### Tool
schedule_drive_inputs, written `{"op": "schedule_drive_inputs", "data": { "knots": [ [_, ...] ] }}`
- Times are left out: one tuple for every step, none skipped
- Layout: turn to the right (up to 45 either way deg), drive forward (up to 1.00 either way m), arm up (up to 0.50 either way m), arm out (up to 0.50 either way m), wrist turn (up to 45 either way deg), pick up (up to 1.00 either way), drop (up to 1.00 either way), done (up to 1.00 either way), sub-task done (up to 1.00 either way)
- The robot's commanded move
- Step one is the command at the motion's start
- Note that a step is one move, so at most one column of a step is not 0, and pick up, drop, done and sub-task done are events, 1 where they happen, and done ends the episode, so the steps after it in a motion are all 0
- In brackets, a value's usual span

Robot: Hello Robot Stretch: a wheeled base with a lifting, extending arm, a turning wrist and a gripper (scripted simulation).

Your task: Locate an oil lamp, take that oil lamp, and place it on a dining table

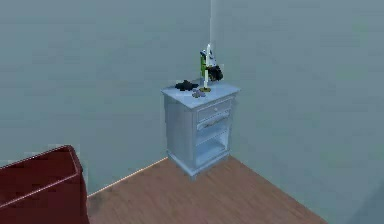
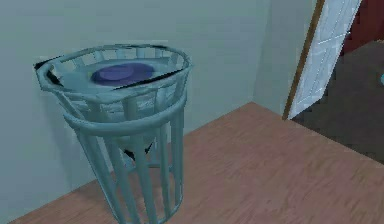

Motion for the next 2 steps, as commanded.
{"op": "schedule_drive_inputs", "data": {
  "knots": [
    [0.0, 0.15, 0.00, 0.00, 0.0, 0.00, 0.00, 0.00, 0.00],
    [0.0, 0.45, 0.00, 0.00, 0.0, 0.00, 0.00, 0.00, 0.00]
  ]
}}
